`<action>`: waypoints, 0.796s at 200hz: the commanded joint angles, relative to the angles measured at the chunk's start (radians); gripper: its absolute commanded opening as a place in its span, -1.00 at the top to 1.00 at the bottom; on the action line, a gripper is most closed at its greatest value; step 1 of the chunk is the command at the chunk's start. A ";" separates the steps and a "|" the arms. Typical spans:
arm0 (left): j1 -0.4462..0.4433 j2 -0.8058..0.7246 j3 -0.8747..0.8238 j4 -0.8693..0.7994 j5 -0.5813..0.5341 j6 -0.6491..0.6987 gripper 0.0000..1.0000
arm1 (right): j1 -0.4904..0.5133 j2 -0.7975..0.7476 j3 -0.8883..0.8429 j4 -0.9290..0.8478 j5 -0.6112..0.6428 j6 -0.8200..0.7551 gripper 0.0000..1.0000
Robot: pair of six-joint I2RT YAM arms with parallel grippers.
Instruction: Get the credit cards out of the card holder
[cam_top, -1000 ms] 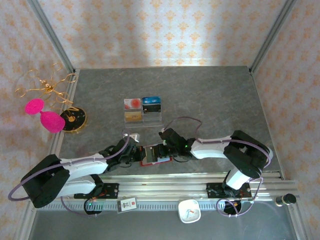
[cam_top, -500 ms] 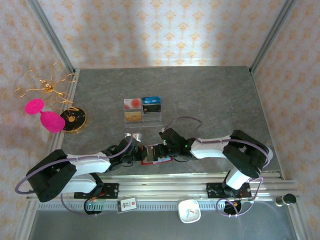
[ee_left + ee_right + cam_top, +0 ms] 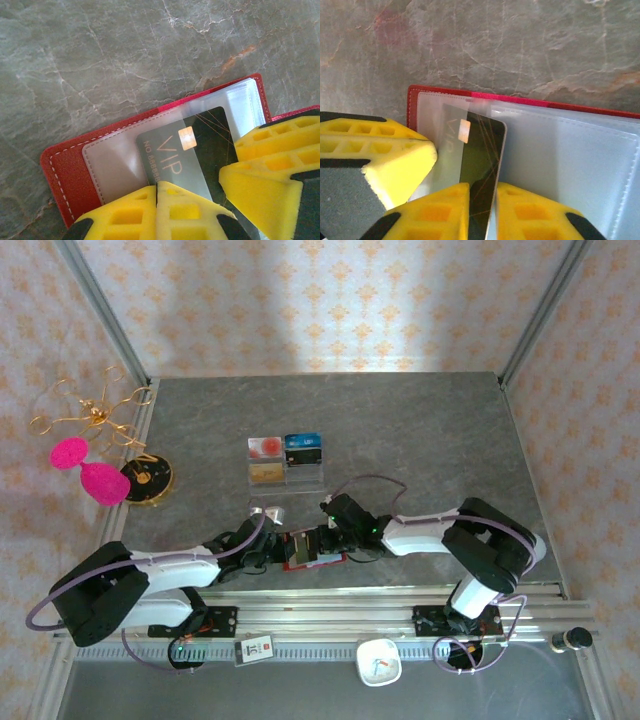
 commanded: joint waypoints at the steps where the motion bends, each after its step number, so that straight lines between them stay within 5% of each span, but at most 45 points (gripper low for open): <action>1: -0.008 0.027 -0.013 -0.028 0.013 0.027 1.00 | 0.002 0.019 0.006 0.003 -0.027 -0.003 0.69; 29: -0.007 0.011 -0.016 -0.043 0.007 0.032 1.00 | 0.000 -0.018 -0.011 -0.038 0.042 0.001 0.97; 103: -0.006 0.017 -0.009 -0.029 0.014 0.058 1.00 | -0.007 -0.228 -0.094 -0.145 0.230 -0.036 1.00; 159: -0.004 -0.082 0.047 -0.060 0.006 0.048 1.00 | -0.007 -0.425 0.013 -0.242 0.277 -0.359 1.00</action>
